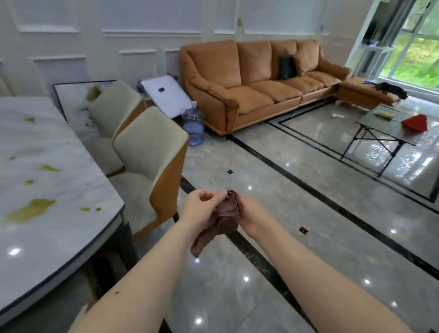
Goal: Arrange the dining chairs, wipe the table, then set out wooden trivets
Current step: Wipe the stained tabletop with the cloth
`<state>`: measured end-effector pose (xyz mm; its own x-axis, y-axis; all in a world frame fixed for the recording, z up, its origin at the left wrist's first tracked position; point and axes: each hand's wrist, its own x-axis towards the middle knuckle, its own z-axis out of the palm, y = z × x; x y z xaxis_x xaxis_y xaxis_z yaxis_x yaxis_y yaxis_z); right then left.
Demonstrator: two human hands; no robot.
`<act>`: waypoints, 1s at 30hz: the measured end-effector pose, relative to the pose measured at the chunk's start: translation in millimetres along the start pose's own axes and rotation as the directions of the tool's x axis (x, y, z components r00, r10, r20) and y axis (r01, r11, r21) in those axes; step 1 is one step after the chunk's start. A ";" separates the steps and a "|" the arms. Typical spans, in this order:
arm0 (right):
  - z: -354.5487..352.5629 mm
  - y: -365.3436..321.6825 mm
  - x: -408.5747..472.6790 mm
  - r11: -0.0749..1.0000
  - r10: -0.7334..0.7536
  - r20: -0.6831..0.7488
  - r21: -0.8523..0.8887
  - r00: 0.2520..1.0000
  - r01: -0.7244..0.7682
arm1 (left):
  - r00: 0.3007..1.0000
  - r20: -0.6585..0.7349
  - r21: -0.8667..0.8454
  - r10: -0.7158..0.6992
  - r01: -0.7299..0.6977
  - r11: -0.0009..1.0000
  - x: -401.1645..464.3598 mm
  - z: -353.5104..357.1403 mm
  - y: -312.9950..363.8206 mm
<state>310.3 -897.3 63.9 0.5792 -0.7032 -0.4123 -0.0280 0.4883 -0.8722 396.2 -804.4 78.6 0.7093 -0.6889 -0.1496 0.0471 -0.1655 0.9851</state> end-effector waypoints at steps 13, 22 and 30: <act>131.4 -31.8 157.5 0.993 0.118 0.413 -0.069 0.903 -0.098 | 0.923 -0.377 0.123 0.080 -0.036 0.992 150.0 -91.8 11.7; 209.5 -57.4 239.6 0.940 0.250 0.614 -0.340 0.748 -0.035 | 0.767 -0.637 0.096 0.074 -0.016 0.995 214.2 -137.4 12.3; 270.1 -51.2 260.0 0.885 0.379 0.761 -0.465 0.526 0.035 | 0.561 -0.816 -0.220 -0.142 -0.073 0.973 208.4 -164.3 11.7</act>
<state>682.4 -965.6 72.4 0.9143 0.2083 -0.3474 -0.3833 0.1676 -0.9083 660.0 -833.9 72.9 0.9648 0.2126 -0.1546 0.1485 0.0444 0.9879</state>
